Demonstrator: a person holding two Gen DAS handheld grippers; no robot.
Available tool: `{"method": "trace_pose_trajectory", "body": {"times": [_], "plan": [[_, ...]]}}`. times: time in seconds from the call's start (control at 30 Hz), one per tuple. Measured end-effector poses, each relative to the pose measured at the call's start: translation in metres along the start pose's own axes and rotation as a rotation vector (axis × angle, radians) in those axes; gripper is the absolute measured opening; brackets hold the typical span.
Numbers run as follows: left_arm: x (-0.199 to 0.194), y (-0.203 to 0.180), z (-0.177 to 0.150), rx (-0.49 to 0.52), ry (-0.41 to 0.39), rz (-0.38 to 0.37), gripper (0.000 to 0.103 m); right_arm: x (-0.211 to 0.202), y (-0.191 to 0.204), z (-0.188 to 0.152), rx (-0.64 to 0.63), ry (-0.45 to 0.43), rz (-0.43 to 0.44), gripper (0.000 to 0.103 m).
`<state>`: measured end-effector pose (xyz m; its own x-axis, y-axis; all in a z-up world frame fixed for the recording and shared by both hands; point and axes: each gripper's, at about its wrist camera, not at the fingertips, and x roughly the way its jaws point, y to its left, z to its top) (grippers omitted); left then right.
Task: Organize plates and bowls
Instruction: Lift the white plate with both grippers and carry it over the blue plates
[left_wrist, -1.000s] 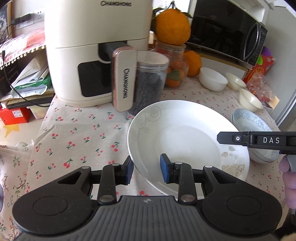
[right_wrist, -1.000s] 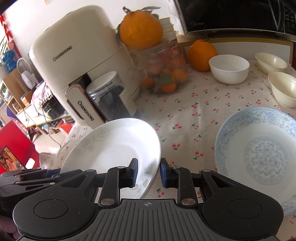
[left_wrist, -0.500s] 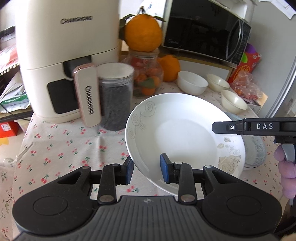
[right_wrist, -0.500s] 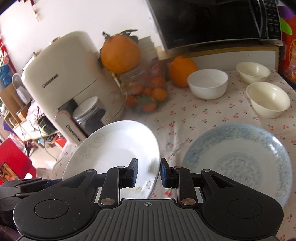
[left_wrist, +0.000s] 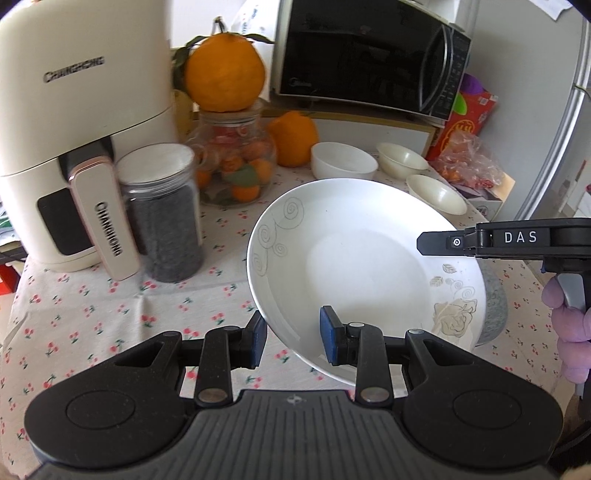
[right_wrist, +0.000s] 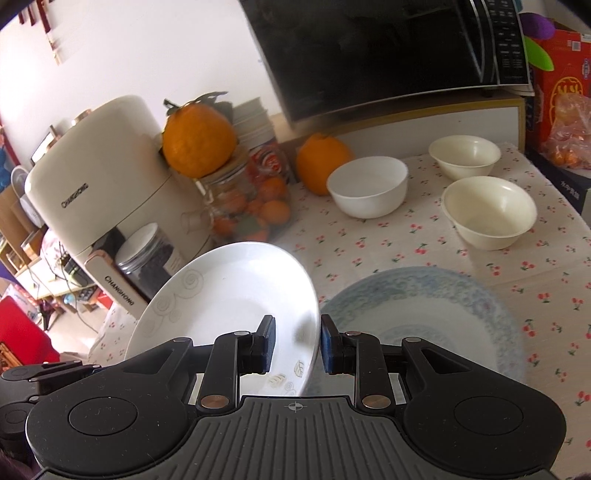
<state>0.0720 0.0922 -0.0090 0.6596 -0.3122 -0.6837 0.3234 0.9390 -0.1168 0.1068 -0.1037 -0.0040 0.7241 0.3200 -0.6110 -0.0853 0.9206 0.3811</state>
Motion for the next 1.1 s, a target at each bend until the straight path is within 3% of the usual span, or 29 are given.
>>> {"method": "trace_pose_trajectory", "body": {"times": [1.1], "plan": [[0.053,-0.085,0.017,0.131,0.073,-0.067,0.028,-0.023,-0.102,0.005,0.097,0.014,-0.113,0.025]]}}
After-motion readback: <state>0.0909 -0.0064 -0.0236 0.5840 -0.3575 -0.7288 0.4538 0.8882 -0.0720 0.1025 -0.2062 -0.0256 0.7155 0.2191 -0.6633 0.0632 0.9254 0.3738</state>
